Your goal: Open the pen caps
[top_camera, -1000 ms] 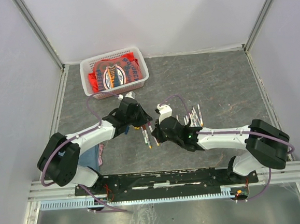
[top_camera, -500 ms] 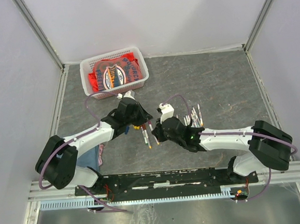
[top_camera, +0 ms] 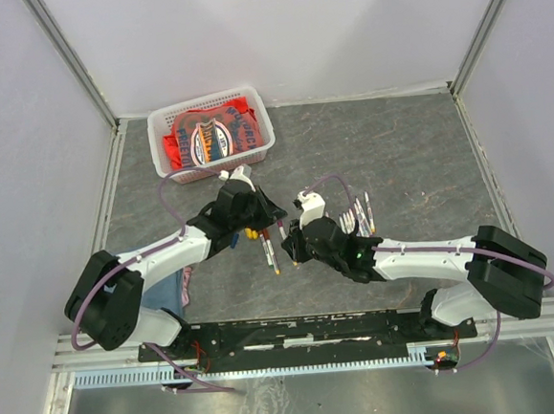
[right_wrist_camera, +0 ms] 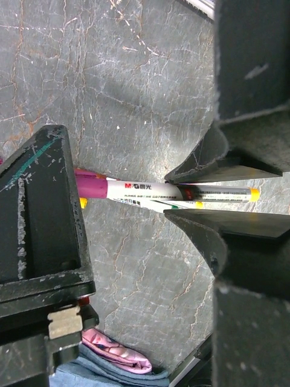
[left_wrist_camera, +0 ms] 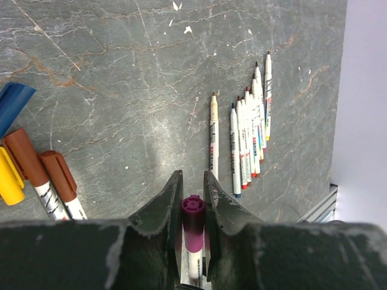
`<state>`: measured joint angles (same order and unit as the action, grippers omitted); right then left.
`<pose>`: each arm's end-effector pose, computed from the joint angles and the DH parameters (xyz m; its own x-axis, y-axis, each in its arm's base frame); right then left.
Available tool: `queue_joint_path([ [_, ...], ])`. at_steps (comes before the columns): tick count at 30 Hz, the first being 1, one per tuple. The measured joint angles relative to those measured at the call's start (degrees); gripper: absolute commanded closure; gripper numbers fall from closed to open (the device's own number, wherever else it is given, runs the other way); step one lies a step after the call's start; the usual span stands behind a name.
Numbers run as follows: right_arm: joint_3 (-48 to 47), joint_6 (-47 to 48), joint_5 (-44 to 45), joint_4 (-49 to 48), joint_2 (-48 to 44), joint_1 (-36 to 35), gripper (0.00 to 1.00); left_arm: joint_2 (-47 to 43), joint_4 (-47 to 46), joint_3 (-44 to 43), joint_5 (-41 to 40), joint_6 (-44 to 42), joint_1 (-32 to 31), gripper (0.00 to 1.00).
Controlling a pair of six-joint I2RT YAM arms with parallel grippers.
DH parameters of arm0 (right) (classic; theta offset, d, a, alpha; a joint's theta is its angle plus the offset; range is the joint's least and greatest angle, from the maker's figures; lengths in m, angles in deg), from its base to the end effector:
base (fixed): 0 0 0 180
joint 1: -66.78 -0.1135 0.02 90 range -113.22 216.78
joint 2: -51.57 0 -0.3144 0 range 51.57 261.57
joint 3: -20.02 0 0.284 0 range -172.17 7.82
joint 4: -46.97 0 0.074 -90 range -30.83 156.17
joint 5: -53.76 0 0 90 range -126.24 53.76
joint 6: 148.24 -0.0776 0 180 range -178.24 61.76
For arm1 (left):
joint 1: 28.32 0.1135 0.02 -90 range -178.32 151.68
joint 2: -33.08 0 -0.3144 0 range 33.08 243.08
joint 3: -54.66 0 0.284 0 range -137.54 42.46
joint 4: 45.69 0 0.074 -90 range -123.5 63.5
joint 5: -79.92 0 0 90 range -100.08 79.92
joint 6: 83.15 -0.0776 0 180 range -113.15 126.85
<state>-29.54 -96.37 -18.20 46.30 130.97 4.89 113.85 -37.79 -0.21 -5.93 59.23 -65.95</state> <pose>0.1802 0.2864 0.2092 -0.6198 0.0857 -0.7800 -0.4177 0.8055 0.4204 0.2744 -0.2187 0.2156 -0.7890 -0.3892 -0.4754 0.0518 0.7288 -0.6828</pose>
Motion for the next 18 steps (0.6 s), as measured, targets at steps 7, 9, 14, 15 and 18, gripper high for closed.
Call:
queue_joint_path([
  [7,0.7,0.1,0.0,-0.5,-0.3,0.0,0.98,-1.0,-2.1,1.0,1.2,0.0,0.0,0.97],
  [9,0.9,0.3,0.0,-0.5,-0.3,0.1,0.99,-1.1,-2.4,1.1,1.6,0.0,0.0,0.97],
  [14,0.9,0.7,0.3,-0.2,-0.3,0.2,0.99,-0.9,-2.7,1.1,1.8,0.0,0.0,0.97],
  [15,0.9,0.9,0.5,-0.1,-0.3,0.2,0.99,-0.9,-2.7,1.1,1.7,0.0,0.0,0.97],
  [18,0.8,1.3,1.2,0.4,-0.2,0.2,0.99,-0.5,-0.7,-0.2,-0.1,0.0,-0.2,0.97],
])
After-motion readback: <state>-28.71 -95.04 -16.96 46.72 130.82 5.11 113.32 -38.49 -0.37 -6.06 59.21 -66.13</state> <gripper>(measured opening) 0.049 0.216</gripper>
